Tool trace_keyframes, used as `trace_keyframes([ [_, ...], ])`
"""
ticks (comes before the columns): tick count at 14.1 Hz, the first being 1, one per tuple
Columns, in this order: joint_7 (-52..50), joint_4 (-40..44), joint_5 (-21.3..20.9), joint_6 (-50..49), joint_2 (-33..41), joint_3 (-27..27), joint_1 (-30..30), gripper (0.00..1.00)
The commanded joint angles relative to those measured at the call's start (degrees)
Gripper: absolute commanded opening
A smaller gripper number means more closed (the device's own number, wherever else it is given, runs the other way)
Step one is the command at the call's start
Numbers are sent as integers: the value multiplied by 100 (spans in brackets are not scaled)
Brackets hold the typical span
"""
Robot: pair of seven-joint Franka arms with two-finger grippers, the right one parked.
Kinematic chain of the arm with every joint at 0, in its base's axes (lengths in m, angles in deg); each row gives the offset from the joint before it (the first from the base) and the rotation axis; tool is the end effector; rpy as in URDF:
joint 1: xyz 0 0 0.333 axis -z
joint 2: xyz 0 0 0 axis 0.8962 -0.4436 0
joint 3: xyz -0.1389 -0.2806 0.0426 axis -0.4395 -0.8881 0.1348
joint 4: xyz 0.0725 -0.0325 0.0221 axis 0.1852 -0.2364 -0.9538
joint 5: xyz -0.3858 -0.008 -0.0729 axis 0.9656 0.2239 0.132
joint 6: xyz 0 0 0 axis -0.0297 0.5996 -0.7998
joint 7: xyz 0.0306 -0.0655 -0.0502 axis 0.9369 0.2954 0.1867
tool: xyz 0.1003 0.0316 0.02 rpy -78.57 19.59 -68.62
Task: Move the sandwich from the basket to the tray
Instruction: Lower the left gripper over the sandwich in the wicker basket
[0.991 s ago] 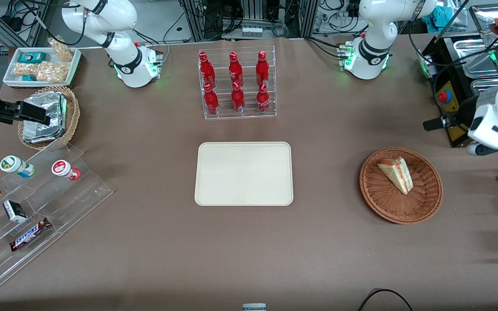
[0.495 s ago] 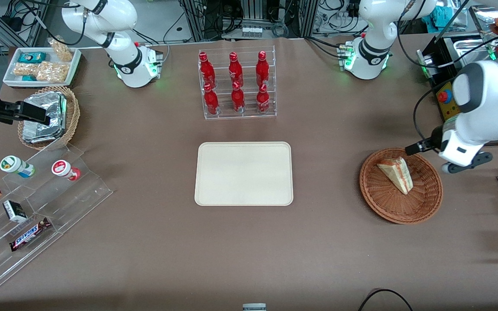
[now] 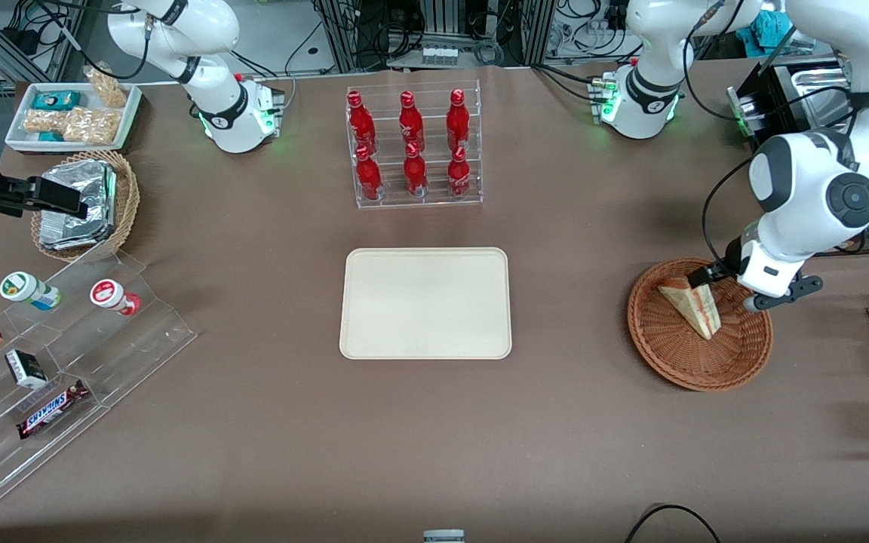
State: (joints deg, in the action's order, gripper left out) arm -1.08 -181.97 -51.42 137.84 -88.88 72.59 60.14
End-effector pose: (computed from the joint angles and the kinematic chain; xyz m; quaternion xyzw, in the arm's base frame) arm 0.5262 0.0167 0.3072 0.9860 0.1639 -0.0304 0.0014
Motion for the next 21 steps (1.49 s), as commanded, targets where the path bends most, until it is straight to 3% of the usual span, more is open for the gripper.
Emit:
trace_keyframes([
  [1, -104, -23, 3, 389, -207, -23, -7, 100],
  [12, -104, -137, 3, 1031, -805, -23, 37, 98],
  [13, -104, -137, 3, 1031, -814, -23, 37, 90],
  [14, -104, -146, 3, 1031, -823, -23, 37, 76],
  [15, -104, -146, 3, 1023, -814, -23, 37, 54],
  [17, -95, -128, -6, 988, -805, -32, 45, 27],
  [18, -78, -120, -6, 961, -796, -32, 45, 21],
  [21, -25, -84, -14, 952, -700, -58, 45, 17],
])
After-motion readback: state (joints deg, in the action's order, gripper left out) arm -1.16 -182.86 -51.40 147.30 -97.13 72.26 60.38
